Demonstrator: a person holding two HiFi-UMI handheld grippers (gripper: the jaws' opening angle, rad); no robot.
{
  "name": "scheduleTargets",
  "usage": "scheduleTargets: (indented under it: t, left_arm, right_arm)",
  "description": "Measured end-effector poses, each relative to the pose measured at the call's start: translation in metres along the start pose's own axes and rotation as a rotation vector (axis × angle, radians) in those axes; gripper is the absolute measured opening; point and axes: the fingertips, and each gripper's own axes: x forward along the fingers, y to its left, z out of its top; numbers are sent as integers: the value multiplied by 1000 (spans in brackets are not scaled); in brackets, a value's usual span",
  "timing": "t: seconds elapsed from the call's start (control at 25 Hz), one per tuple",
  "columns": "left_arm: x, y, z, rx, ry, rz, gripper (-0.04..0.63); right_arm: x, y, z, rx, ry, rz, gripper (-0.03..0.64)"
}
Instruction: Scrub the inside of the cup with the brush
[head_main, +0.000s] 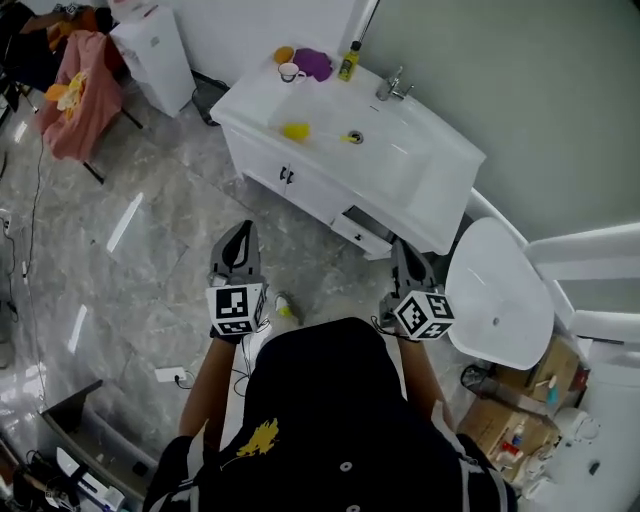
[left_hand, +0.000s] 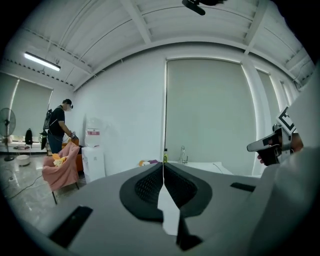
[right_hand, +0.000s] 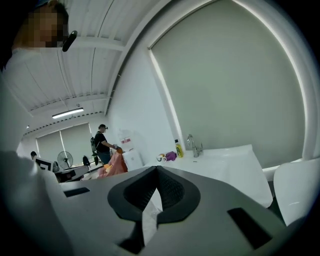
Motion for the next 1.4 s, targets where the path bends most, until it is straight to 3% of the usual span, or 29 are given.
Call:
scheduleTargets:
  t: [0.24,0.44,0.52,0.76,0.92,1.0,1.2,1.4]
  left_arm:
    - [65,22,1,-1,-7,-59,20]
    - [144,21,-5,-4,20,-95,32]
    - [181,16,-5,-2,30,-111,105]
    - [314,41,5,-44,37,-121,203]
    - [398,64,-14,-25,101,-132,319]
    - [441,72,-25,-21,127,-145,327]
    - [516,85,-53,17,176,-196,367]
    - [576,109,-105,36,195,-214,397]
  right_arm:
    - [67,24,6,-37,45,32,25]
    - [136,7,13,-33,55,50,25]
    - [171,-2,14,-24,64,60,25]
    - [307,-37,43,61,80,123,25]
    - [390,-50,50,91,124,173,25]
    - [424,-62,53,112,151,180,25]
    - [475,-95,38,98,237,107,40]
    - [531,-145,-20,156,324,-85,194]
